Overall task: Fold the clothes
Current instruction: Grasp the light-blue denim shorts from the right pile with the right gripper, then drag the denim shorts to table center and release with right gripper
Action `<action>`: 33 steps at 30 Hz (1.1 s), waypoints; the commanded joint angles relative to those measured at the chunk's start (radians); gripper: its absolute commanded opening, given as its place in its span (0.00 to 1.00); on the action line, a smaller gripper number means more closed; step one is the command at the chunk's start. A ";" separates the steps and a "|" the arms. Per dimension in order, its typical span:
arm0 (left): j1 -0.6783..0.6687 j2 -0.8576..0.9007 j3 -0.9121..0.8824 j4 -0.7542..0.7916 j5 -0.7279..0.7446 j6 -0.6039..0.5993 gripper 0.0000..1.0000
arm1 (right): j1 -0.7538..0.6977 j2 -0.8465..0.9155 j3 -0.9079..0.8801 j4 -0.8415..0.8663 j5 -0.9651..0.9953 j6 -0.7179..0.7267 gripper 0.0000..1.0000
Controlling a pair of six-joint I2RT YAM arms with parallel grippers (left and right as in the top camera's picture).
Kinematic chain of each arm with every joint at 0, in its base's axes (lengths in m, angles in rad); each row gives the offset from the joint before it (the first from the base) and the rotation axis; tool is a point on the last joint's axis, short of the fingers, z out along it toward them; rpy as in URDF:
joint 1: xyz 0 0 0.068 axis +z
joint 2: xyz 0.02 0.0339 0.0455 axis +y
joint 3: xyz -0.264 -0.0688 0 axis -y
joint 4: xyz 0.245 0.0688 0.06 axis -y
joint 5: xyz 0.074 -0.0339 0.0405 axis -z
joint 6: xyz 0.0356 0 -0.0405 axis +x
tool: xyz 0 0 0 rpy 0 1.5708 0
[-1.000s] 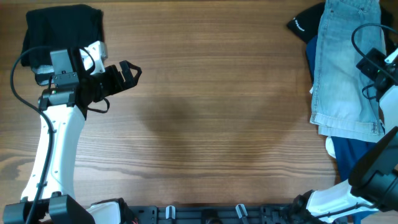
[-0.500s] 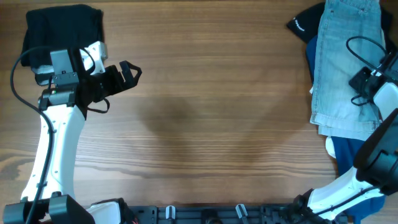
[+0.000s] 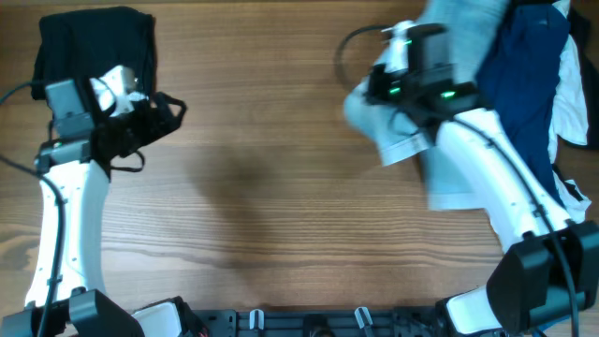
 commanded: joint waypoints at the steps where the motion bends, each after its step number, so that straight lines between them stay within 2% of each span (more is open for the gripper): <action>1: 0.128 -0.026 0.021 -0.029 0.008 -0.024 0.92 | 0.164 -0.004 0.012 -0.014 -0.039 0.018 0.04; 6: 0.181 -0.026 0.021 -0.053 0.008 -0.022 0.93 | 0.325 -0.005 0.012 -0.051 -0.105 -0.008 0.04; 9: 0.181 -0.026 0.021 -0.053 0.008 -0.018 0.94 | 0.373 -0.008 0.012 -0.068 -0.196 -0.063 0.04; 10: 0.181 -0.026 0.021 -0.053 0.008 -0.004 0.94 | 0.380 -0.013 0.012 -0.087 -0.196 -0.071 0.12; 11: 0.181 -0.026 0.021 -0.056 0.008 0.004 0.94 | 0.379 -0.020 0.012 -0.101 -0.192 -0.088 0.52; 12: 0.181 -0.026 0.021 -0.057 0.008 0.004 0.94 | 0.372 -0.025 0.012 -0.104 -0.175 -0.088 0.73; 13: 0.181 -0.026 0.021 -0.057 0.008 0.004 0.94 | 0.352 -0.042 0.013 -0.100 -0.142 -0.086 0.82; 16: 0.170 -0.026 0.020 -0.057 0.008 0.004 0.94 | 0.265 -0.098 0.013 -0.061 -0.040 -0.085 0.90; 19: 0.130 -0.024 0.020 -0.056 0.008 0.004 0.94 | 0.134 -0.096 0.012 -0.003 0.000 -0.086 0.91; 20: 0.099 -0.021 0.020 -0.056 0.008 0.014 0.94 | 0.074 -0.084 0.012 -0.030 0.000 -0.072 0.91; 23: -0.006 -0.017 0.020 -0.056 -0.071 0.042 0.94 | -0.039 -0.074 0.012 -0.233 0.057 0.075 0.94; 24: -0.045 -0.017 0.020 -0.056 -0.118 0.042 0.94 | -0.077 -0.072 0.004 -0.303 0.089 0.102 0.98; 26: -0.144 -0.017 0.020 -0.044 -0.203 0.042 0.95 | -0.185 -0.069 -0.045 -0.402 0.094 0.099 0.99; 28: -0.178 -0.014 0.020 -0.037 -0.219 0.042 0.96 | -0.218 -0.062 -0.098 -0.381 0.094 0.089 0.99; 31: -0.214 0.032 0.020 -0.002 -0.229 0.042 0.96 | -0.203 -0.021 -0.143 -0.225 0.029 -0.061 0.88; 33: -0.230 0.087 0.020 0.017 -0.229 0.042 0.96 | -0.197 0.027 -0.143 -0.197 0.045 -0.055 0.88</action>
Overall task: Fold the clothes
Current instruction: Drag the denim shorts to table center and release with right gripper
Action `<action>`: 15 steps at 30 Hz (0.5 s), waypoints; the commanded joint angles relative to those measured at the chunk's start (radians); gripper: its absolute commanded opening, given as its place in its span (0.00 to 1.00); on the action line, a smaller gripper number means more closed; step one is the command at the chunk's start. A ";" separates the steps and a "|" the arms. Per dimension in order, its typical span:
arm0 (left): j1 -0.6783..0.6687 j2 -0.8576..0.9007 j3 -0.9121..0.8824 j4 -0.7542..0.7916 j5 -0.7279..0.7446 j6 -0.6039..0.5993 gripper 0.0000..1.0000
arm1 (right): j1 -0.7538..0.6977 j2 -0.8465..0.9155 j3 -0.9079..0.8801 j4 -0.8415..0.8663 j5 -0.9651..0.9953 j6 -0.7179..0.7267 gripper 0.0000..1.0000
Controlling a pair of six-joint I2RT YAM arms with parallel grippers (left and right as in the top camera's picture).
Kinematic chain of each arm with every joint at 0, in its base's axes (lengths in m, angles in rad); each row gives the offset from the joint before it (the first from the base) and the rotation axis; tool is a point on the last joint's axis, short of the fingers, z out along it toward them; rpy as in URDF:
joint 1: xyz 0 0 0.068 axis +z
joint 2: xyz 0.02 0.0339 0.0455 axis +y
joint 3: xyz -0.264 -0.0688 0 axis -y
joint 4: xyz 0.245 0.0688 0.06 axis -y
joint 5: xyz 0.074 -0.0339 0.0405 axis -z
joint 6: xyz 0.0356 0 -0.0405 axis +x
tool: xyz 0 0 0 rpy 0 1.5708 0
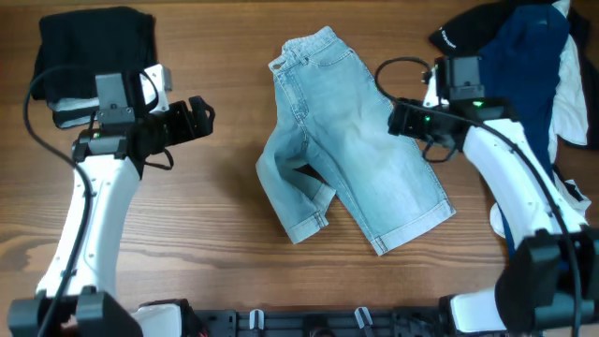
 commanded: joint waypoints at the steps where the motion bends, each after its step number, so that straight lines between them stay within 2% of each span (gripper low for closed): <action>1: -0.035 0.115 0.018 0.019 -0.025 0.017 0.95 | 0.011 0.097 -0.006 0.022 -0.013 -0.044 0.88; 3: -0.067 0.187 0.018 0.045 -0.025 0.032 0.95 | 0.011 0.150 -0.006 0.032 -0.068 -0.046 0.89; 7: -0.138 0.287 0.018 0.150 0.002 0.050 0.95 | 0.011 0.147 -0.006 0.100 -0.216 -0.079 0.86; 9: -0.173 0.315 0.018 0.188 0.032 0.049 0.95 | 0.011 0.148 -0.006 0.082 -0.164 -0.061 0.82; 12: -0.199 0.318 0.018 0.191 0.031 0.050 0.95 | 0.011 0.161 -0.007 0.071 0.031 -0.027 0.82; 15: -0.198 0.318 0.018 0.187 0.031 0.050 0.95 | 0.011 0.222 -0.009 0.076 0.071 -0.051 0.82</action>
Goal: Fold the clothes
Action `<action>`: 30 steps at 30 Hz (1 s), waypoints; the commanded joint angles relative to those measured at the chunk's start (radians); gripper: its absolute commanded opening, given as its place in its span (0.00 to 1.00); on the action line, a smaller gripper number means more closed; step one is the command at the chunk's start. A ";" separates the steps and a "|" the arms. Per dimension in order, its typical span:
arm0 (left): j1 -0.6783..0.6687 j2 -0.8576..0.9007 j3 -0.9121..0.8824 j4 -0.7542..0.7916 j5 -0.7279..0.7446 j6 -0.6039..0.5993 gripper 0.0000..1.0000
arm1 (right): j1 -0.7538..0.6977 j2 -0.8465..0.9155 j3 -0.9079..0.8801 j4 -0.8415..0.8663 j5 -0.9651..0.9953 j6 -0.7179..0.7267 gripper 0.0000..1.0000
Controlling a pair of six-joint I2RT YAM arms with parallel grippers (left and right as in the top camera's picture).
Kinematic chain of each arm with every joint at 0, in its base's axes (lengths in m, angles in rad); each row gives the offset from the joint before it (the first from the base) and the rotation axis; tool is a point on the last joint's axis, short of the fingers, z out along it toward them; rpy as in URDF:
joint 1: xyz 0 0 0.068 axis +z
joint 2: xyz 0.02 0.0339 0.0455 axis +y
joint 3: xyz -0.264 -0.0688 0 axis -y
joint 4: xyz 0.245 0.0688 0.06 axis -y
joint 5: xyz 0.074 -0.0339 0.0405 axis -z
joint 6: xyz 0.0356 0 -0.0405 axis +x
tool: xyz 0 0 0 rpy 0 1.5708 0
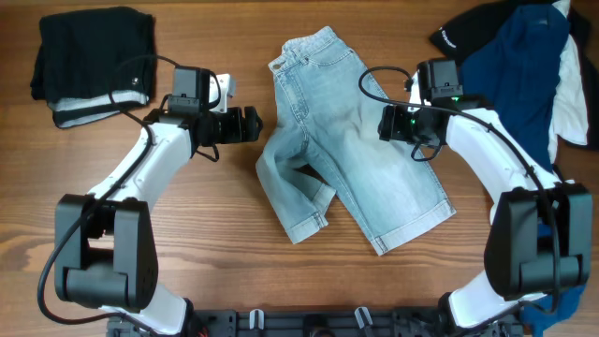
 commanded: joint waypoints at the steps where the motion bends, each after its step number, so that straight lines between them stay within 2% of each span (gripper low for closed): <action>1: 0.000 0.006 0.014 -0.001 0.013 0.019 0.95 | 0.002 0.094 0.000 0.011 0.075 -0.009 0.82; 7: 0.000 0.006 0.014 -0.001 0.013 0.019 0.95 | -0.019 0.216 0.000 0.101 0.160 -0.008 0.79; 8: 0.000 0.006 0.014 -0.001 0.013 0.019 0.95 | -0.028 0.229 0.000 0.120 0.160 -0.008 0.73; 10: 0.000 0.006 0.014 0.000 0.012 0.019 0.96 | -0.035 0.253 0.000 0.154 0.161 -0.017 0.43; 11: 0.000 0.006 0.014 0.000 0.012 0.019 0.95 | -0.035 0.260 0.000 0.180 0.165 -0.016 0.04; 13: 0.000 0.006 0.014 0.003 0.012 0.019 0.95 | -0.044 0.262 0.018 0.245 0.170 -0.019 0.04; 19: 0.000 0.006 0.014 0.011 0.012 0.019 0.96 | -0.068 0.262 0.068 0.229 0.163 -0.058 0.04; 24: 0.000 0.006 0.014 0.015 0.012 0.019 0.97 | -0.197 0.262 0.285 0.186 0.163 -0.058 0.04; 27: 0.000 0.007 0.014 0.042 0.012 0.019 1.00 | -0.276 0.262 0.424 0.080 0.104 -0.075 0.04; 28: 0.000 0.007 0.014 0.063 0.012 0.019 1.00 | -0.281 0.262 0.462 0.041 0.069 -0.103 0.33; 29: 0.000 0.007 0.014 0.083 0.012 0.019 1.00 | -0.281 0.259 0.498 -0.002 0.058 -0.114 0.80; 30: 0.000 0.007 0.014 0.104 0.013 0.019 1.00 | -0.277 0.256 0.521 -0.033 0.056 -0.113 0.97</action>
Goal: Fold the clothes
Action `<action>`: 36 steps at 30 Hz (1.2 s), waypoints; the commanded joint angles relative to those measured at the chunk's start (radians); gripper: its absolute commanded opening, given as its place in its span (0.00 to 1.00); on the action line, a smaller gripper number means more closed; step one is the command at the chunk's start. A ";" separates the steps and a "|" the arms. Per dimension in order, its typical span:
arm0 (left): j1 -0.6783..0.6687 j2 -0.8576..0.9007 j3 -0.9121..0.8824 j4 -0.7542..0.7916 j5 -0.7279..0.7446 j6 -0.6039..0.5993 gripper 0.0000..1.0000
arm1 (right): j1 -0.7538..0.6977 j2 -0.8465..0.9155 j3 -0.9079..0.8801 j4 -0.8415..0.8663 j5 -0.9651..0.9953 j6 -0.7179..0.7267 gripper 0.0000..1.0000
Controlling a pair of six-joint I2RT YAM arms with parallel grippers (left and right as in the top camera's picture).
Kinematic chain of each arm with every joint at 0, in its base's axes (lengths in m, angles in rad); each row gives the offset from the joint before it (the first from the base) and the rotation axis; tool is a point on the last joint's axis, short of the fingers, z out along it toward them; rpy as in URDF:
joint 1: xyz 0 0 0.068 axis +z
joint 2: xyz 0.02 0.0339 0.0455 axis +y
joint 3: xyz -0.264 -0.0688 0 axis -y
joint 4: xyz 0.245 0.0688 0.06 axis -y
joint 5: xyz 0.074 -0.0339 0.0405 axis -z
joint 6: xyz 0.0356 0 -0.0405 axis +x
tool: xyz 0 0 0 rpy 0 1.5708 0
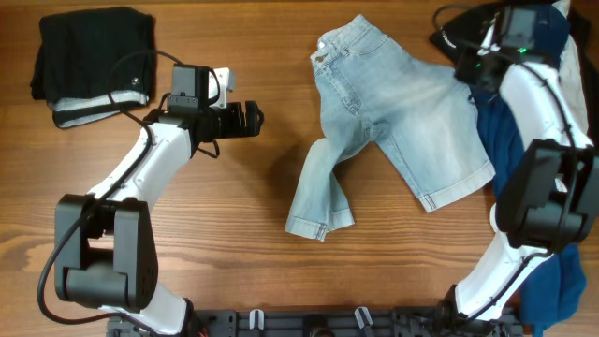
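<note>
Light blue denim shorts (402, 103) lie on the wooden table right of centre, waistband at the far side. One leg trails crumpled toward the near left and the other leg points to the near right. My right gripper (465, 70) sits at the shorts' far right edge next to the clothes pile, apparently shut on the denim. Well to the left of the shorts, my left gripper (253, 120) hovers open and holds nothing.
A folded black garment (94, 47) with a pale piece under it lies at the far left corner. A pile of navy, black and white clothes (533, 56) fills the far right edge. Bare wood (234, 243) runs along the near side.
The right gripper has moved from the shorts' middle right edge to the far right. The shorts have shifted right with it, and one leg is now twisted. The left gripper stayed put, now apart from the denim.
At first the right gripper held a pale garment up by the pile, with the left gripper by the black garment. Then the shorts lay spread mid-table, the right gripper at their edge. The left gripper reached their left edge. Now the shorts lie farther right.
</note>
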 commanded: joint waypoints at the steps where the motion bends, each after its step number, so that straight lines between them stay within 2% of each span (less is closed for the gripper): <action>1: -0.001 0.009 0.014 0.057 0.012 0.016 1.00 | 0.023 -0.016 0.095 -0.086 -0.062 -0.036 1.00; 4: 0.005 0.020 0.014 0.098 0.007 0.009 0.99 | 0.114 -0.046 0.178 -0.204 -0.208 -0.066 1.00; 5: 0.034 0.020 0.014 0.093 -0.006 -0.042 1.00 | 0.162 -0.047 0.178 -0.218 -0.229 -0.064 1.00; 7: 0.127 0.020 0.014 0.050 0.011 -0.119 1.00 | 0.256 -0.045 0.166 -0.272 -0.230 -0.051 1.00; 9: 0.219 0.020 0.014 -0.013 0.047 -0.119 1.00 | 0.358 -0.043 0.145 -0.363 -0.222 0.003 1.00; 12: 0.285 0.020 0.014 -0.056 0.046 -0.107 1.00 | 0.463 -0.042 0.096 -0.478 -0.183 0.098 1.00; 15: 0.312 0.020 0.014 -0.076 0.043 -0.108 0.99 | 0.530 -0.042 0.005 -0.498 -0.178 0.150 1.00; 18: 0.310 0.020 0.014 -0.077 0.043 -0.108 1.00 | 0.563 -0.042 -0.088 -0.440 -0.172 0.178 0.99; 19: 0.309 0.020 0.014 -0.077 0.043 -0.108 1.00 | 0.568 -0.042 -0.104 -0.415 -0.172 0.178 0.68; 20: 0.307 0.020 0.014 -0.077 0.043 -0.108 0.99 | 0.568 -0.042 -0.106 -0.396 -0.177 0.177 0.27; 21: 0.303 0.020 0.014 -0.076 0.043 -0.108 0.99 | 0.568 -0.042 -0.103 -0.373 -0.196 0.175 0.04; 27: 0.301 0.020 0.014 -0.076 0.042 -0.108 0.98 | 0.578 -0.077 -0.061 -0.378 -0.448 0.042 0.04; 31: 0.399 0.020 0.014 -0.124 0.043 -0.107 0.98 | 0.692 -0.167 -0.021 -0.367 -0.449 0.033 0.04; 36: 0.516 0.019 0.014 -0.215 0.047 -0.080 0.95 | 0.821 -0.173 0.002 -0.336 -0.445 0.045 0.04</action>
